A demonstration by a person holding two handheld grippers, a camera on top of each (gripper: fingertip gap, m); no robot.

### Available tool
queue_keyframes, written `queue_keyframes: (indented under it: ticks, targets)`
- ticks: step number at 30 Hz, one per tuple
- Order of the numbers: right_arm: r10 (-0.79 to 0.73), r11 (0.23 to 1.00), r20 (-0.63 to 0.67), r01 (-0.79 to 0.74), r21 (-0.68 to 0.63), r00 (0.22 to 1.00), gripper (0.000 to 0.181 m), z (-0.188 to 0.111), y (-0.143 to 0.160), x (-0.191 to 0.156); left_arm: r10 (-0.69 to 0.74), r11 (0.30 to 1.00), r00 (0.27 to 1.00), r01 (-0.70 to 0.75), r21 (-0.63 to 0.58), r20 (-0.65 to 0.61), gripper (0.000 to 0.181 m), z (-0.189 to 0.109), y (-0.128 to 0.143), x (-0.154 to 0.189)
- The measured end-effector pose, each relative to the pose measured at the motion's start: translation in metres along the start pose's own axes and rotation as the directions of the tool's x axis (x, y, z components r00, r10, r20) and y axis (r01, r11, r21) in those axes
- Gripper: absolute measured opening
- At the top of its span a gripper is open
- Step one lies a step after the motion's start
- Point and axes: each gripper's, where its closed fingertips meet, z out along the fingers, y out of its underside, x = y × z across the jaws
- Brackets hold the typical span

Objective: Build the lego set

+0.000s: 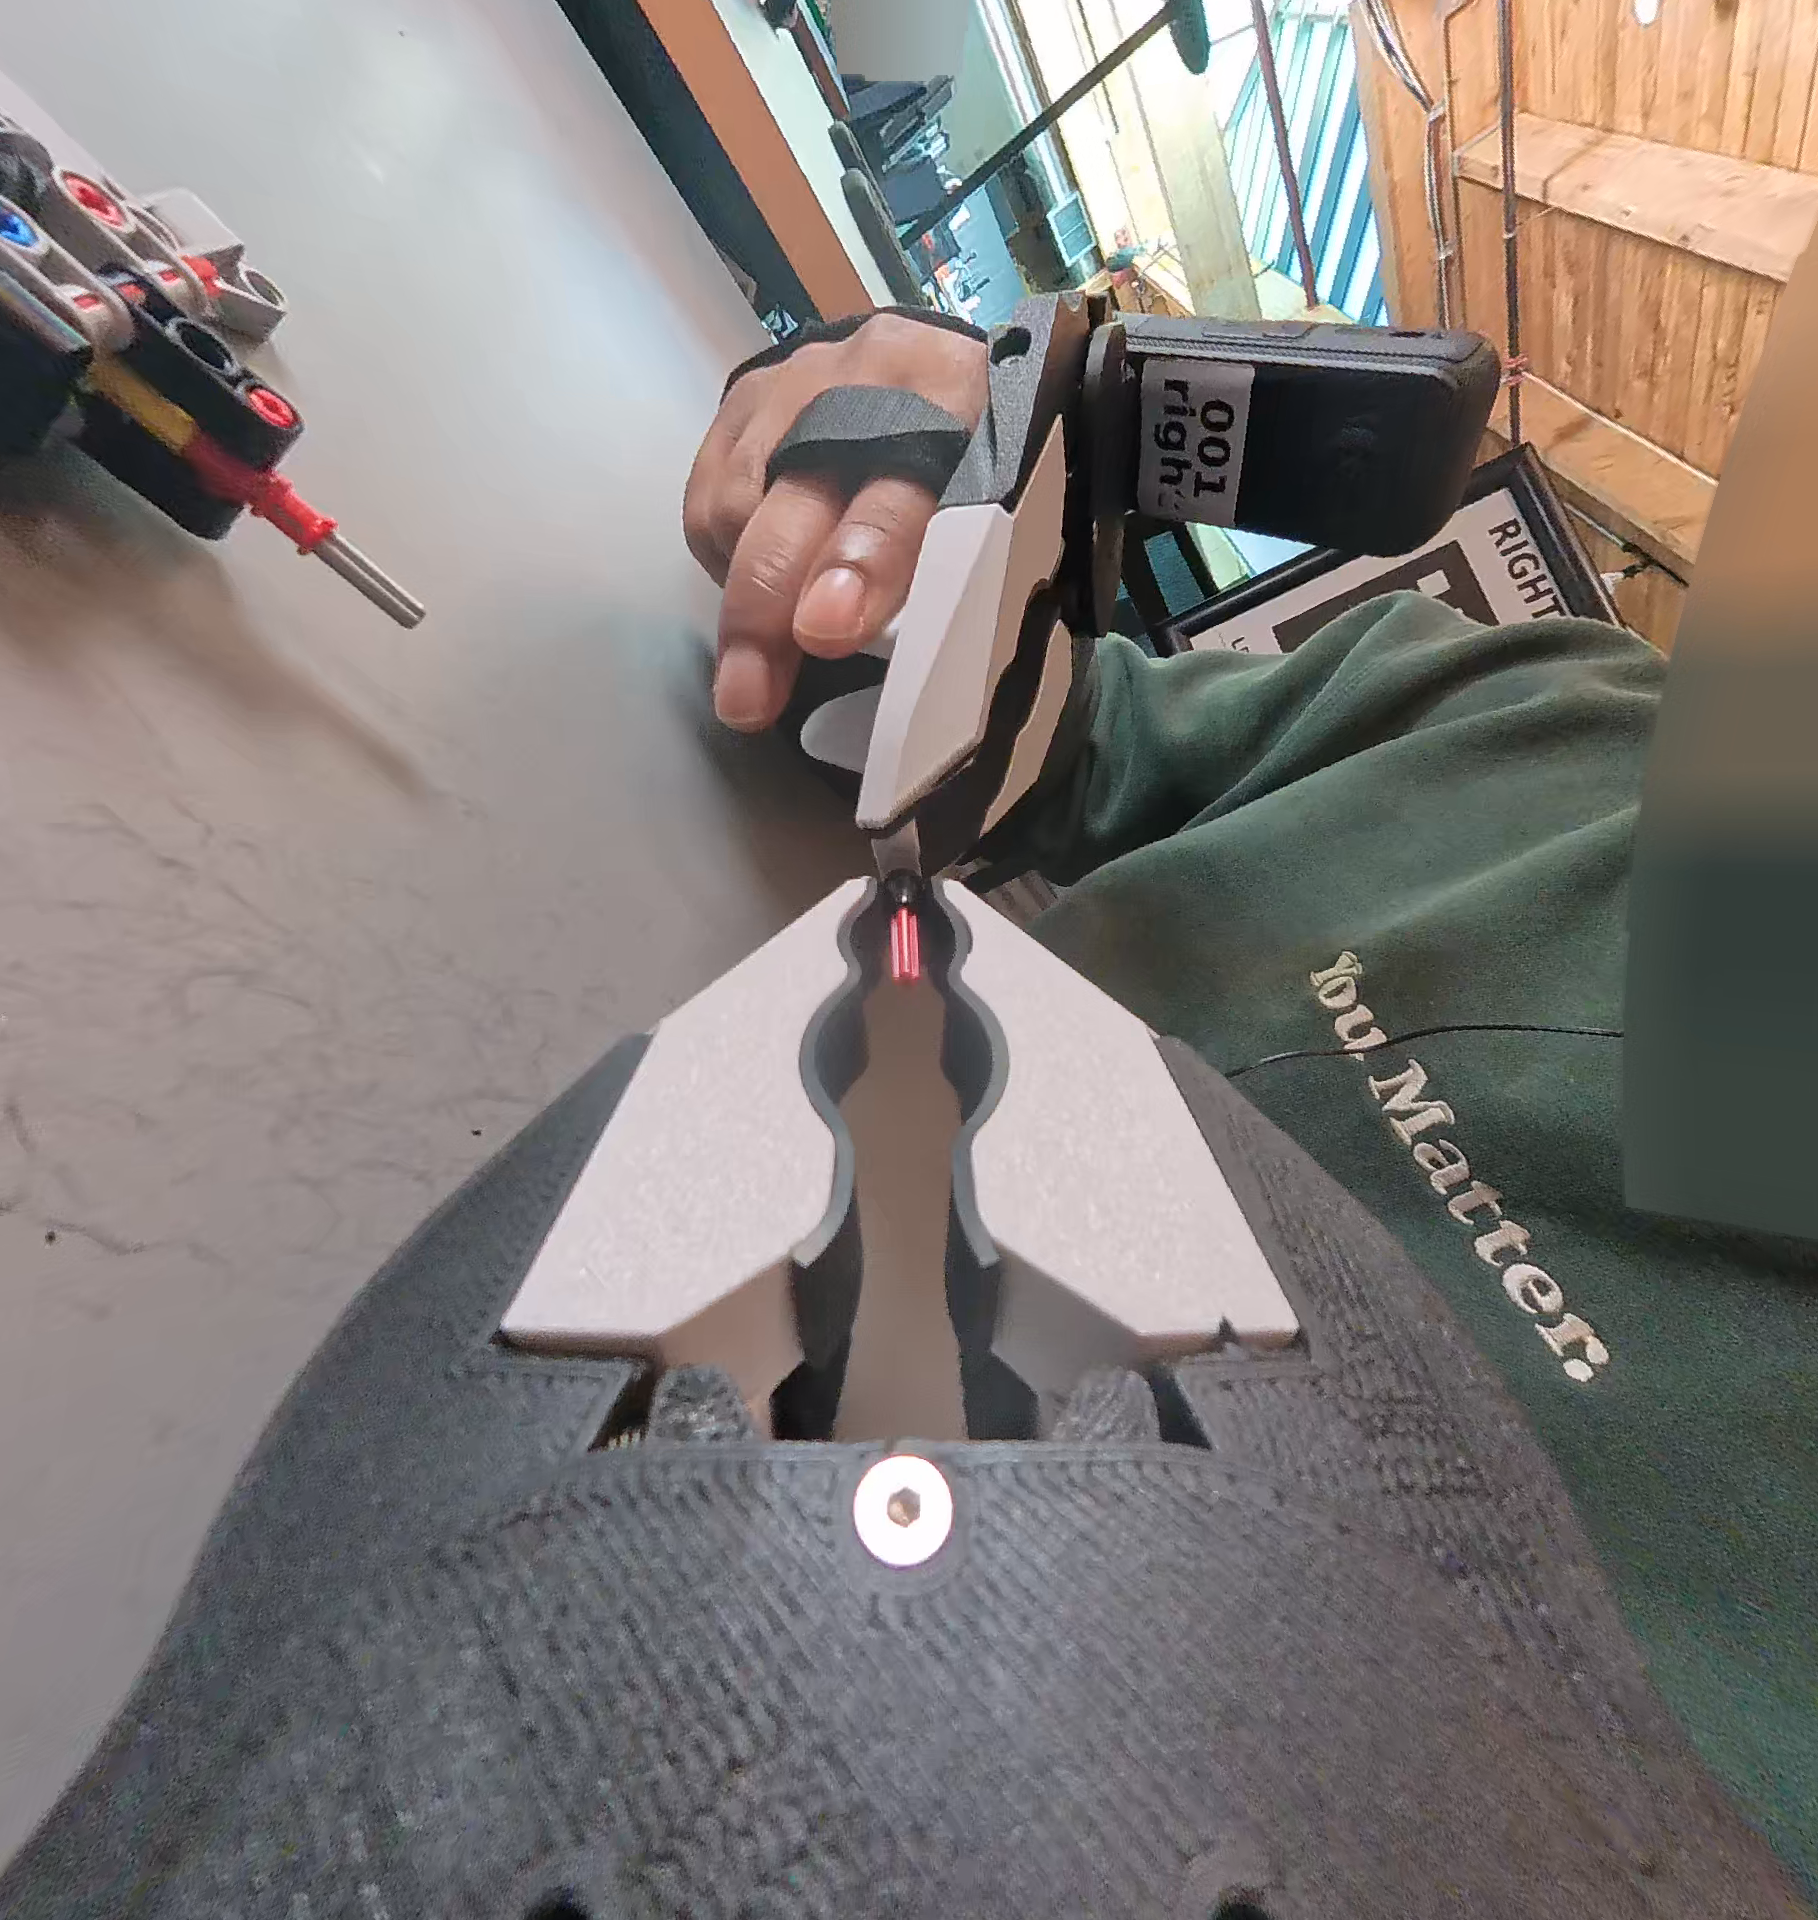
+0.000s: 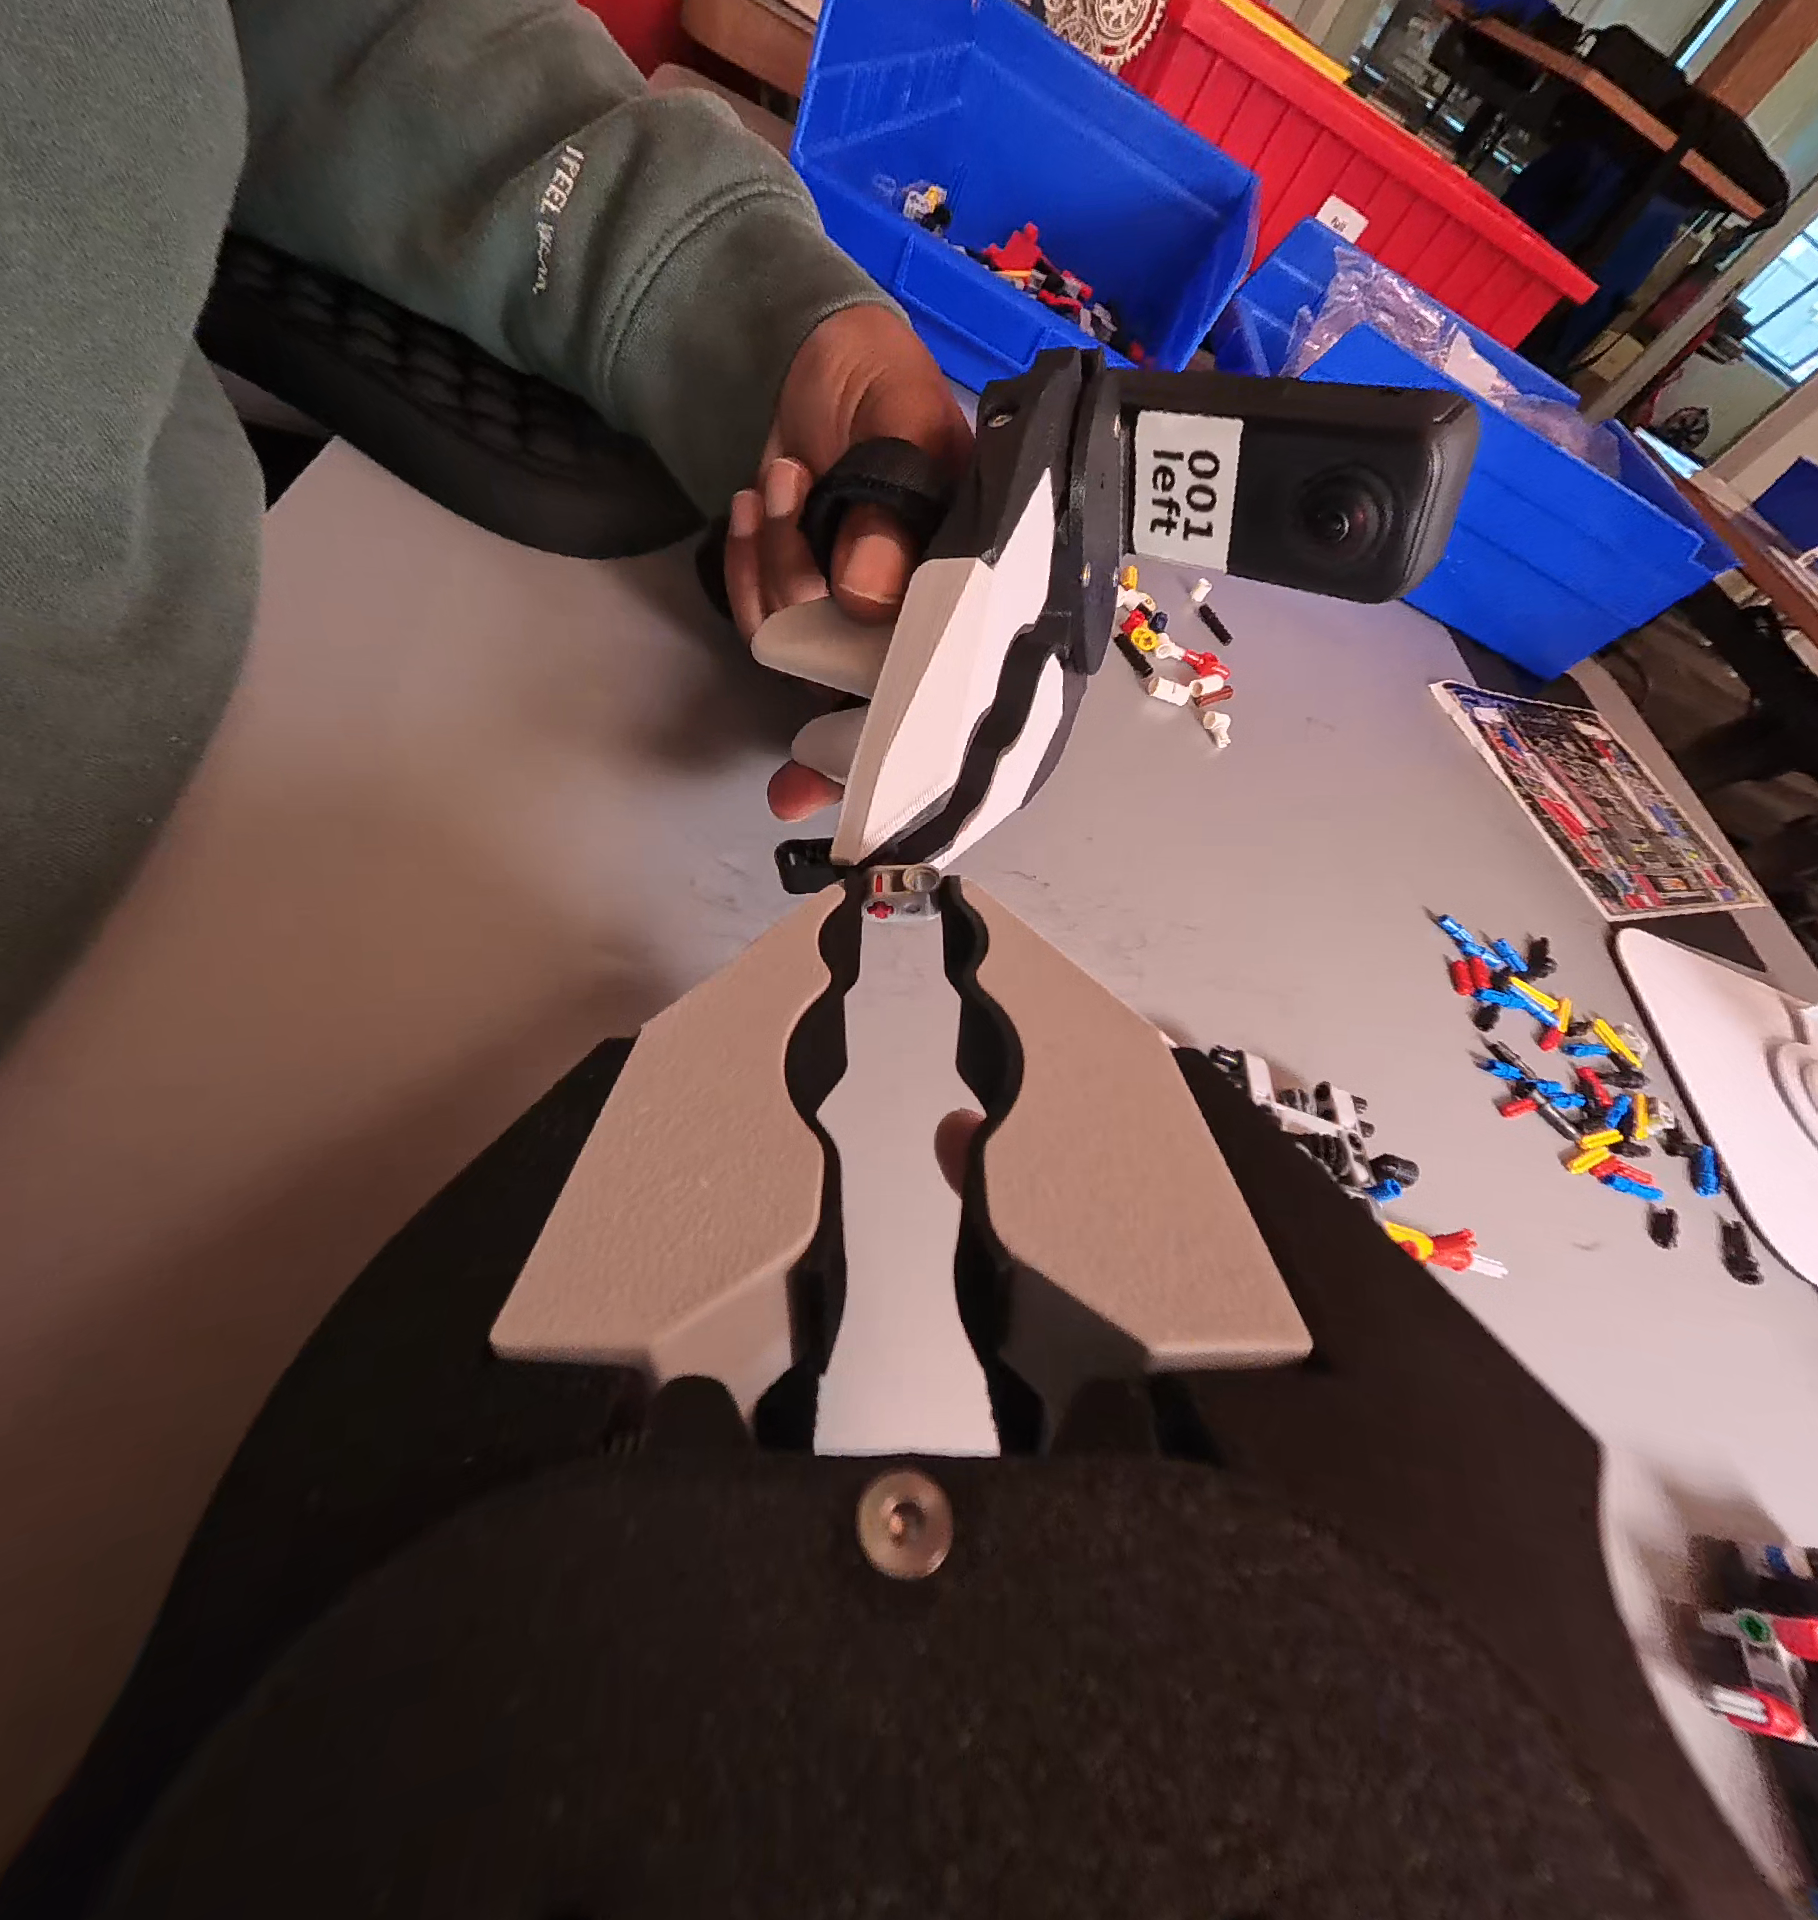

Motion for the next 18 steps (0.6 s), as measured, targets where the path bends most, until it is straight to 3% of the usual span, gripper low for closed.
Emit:
queue_keyframes:
  ticks: [11,18]
  targets:
    - [0.025,0.999,-0.023,-0.024,0.033,0.999,0.021,-0.0040,-0.0023,0.0070,0.021,0.999,1.000,-0.021,0.027,-0.006,0.004,0.0000,-0.0042,0.0020]
    - [0.045,0.999,-0.016,-0.045,0.031,0.999,0.014,-0.0062,-0.0024,0.0082,0.065,0.996,0.998,-0.065,0.068,0.012,0.006,-0.0012,-0.0102,0.0031]
